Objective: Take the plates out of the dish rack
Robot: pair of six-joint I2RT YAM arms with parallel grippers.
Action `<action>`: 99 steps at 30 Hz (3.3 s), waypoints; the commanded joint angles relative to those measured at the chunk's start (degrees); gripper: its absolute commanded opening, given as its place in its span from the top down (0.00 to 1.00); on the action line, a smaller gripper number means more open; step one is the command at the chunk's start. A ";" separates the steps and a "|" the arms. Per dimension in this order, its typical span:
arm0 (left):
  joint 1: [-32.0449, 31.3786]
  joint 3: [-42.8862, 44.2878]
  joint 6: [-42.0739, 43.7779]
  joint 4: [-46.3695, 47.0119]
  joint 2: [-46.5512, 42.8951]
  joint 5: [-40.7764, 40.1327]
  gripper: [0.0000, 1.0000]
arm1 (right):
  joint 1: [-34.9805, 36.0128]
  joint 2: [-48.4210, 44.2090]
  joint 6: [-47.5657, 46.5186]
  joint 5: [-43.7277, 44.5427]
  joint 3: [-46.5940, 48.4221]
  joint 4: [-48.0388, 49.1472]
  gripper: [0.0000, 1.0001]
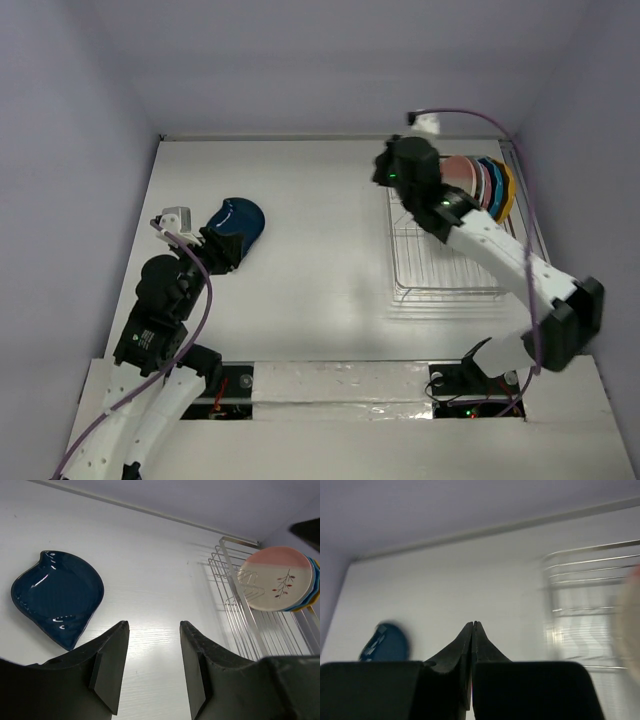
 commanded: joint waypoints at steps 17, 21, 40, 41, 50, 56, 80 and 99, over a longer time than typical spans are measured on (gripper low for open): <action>3.63 -0.37 0.79 3.09 2.47 3.05 0.57 | -29.89 -18.02 -8.46 -0.81 -19.84 -4.78 0.48; 3.63 -0.45 0.79 3.09 3.09 3.05 0.57 | -32.25 -16.18 -8.19 -3.19 -21.16 -2.15 0.48; 5.22 -0.45 0.88 3.44 2.91 4.89 0.57 | -33.40 -3.17 -6.00 -0.46 -18.88 1.54 0.48; 5.22 -0.54 0.79 3.44 2.74 4.81 0.57 | -33.40 -2.90 -6.08 -0.64 -18.79 1.90 0.48; 5.22 -0.54 0.88 3.27 2.21 4.72 0.57 | -33.40 -2.90 -8.89 1.38 -18.52 1.29 0.69; 5.22 -0.46 0.96 3.36 2.21 4.98 0.57 | -33.40 -5.88 -9.95 -0.37 -18.97 2.70 0.92; 6.27 -0.54 0.88 3.53 1.77 5.16 0.57 | -30.59 -25.13 -9.08 -12.49 -11.58 -1.26 1.00; 6.80 -0.63 0.88 3.71 1.42 5.33 0.58 | -7.39 -7.75 8.24 -26.92 -8.16 22.11 1.00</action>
